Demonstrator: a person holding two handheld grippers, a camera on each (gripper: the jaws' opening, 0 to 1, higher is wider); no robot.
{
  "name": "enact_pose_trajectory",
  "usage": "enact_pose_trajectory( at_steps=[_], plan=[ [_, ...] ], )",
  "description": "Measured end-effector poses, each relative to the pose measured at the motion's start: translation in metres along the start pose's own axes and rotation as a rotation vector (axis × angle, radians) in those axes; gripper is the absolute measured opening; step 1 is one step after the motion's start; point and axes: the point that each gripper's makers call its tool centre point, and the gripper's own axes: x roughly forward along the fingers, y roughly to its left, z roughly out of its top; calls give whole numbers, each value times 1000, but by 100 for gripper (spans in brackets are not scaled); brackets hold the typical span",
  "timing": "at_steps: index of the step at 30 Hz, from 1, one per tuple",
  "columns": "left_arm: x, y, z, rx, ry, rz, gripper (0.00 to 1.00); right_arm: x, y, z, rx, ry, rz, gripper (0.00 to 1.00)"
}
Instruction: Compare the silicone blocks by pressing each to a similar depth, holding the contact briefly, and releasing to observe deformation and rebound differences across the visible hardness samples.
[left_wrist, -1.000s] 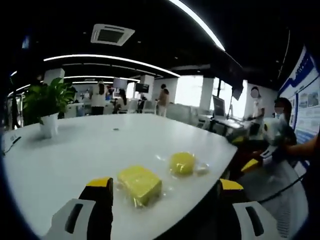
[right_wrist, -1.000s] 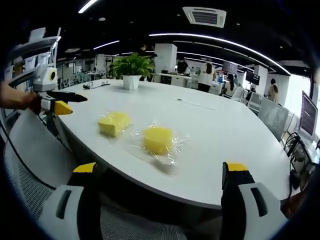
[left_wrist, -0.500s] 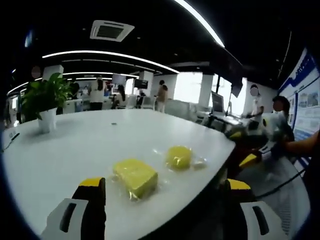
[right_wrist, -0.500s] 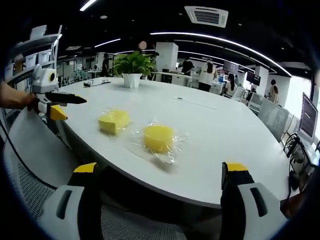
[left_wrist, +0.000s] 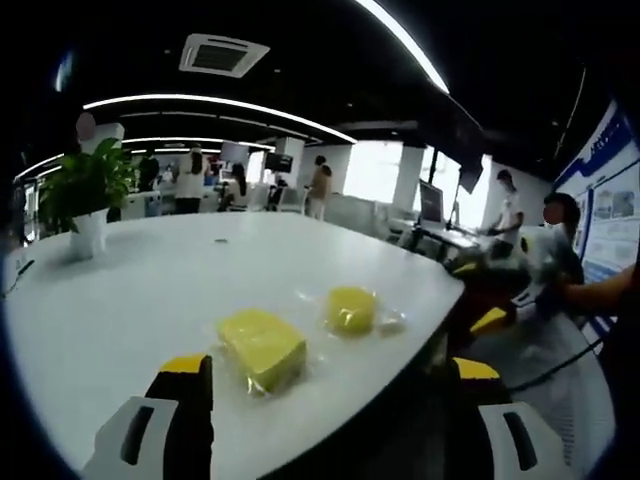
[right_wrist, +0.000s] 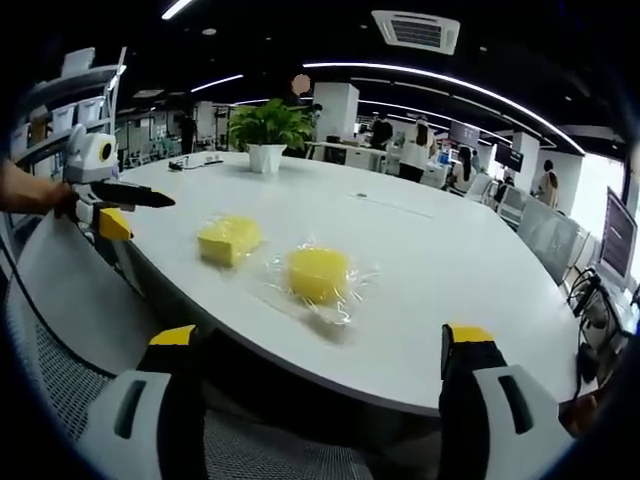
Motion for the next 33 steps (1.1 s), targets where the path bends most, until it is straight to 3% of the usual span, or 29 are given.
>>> enact_pose_trajectory(
  at_steps=[4, 9, 13, 16, 19, 23, 27, 33],
  plan=[
    [4, -8, -1, 47, 41, -28, 95, 0, 0, 1, -3, -4, -3, 92],
    [11, -3, 12, 22, 51, -54, 86, 0, 0, 1, -3, -9, -4, 91],
    [38, -11, 39, -82, 20, -79, 76, -1, 1, 2, -3, -15, -5, 91],
    [62, -11, 40, -123, 54, -90, 66, -1, 0, 3, 0, -22, -8, 91],
    [78, -16, 41, -110, 75, -98, 55, -2, -1, 3, 0, -25, -11, 91],
    [104, -12, 37, -108, 105, -91, 55, -2, -2, 5, 2, -33, -15, 91],
    [123, -6, 37, -212, 98, -71, 55, -2, -2, 5, 2, -35, -14, 90],
    [145, 9, 31, -303, 113, -30, 55, -2, -2, 6, 2, -35, -17, 90]
  ],
)
